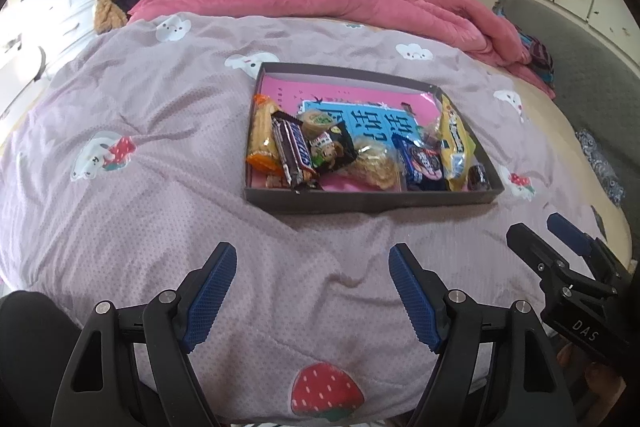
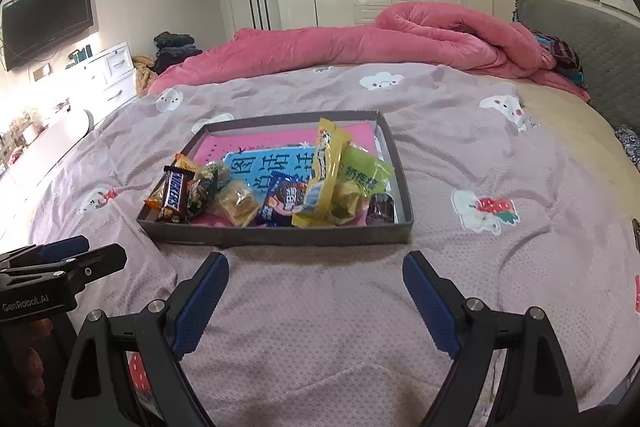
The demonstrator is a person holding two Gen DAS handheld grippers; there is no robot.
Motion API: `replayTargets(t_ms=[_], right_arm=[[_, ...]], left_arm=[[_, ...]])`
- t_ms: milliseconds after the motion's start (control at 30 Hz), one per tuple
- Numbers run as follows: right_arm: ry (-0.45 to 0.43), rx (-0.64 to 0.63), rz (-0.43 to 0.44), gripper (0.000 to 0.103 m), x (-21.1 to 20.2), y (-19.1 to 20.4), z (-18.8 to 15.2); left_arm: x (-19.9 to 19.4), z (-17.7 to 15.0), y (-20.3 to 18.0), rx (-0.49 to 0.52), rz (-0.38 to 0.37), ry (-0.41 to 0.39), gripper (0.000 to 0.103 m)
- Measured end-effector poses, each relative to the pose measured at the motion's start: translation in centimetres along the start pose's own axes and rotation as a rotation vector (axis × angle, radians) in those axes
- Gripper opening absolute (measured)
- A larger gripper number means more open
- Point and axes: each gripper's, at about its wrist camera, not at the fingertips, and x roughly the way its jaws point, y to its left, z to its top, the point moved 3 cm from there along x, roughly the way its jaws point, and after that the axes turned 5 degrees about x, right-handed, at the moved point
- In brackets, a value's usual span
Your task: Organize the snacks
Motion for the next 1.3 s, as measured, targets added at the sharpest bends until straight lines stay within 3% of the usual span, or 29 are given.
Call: replayTargets(t_ms=[1300], right_arm=[[0.033,0.022,0.008,0.091,0.25,-0.39,-0.77]], left_arm=[[0.10,-0.36,-0.21,0.011,0.011,0.001,0.080]])
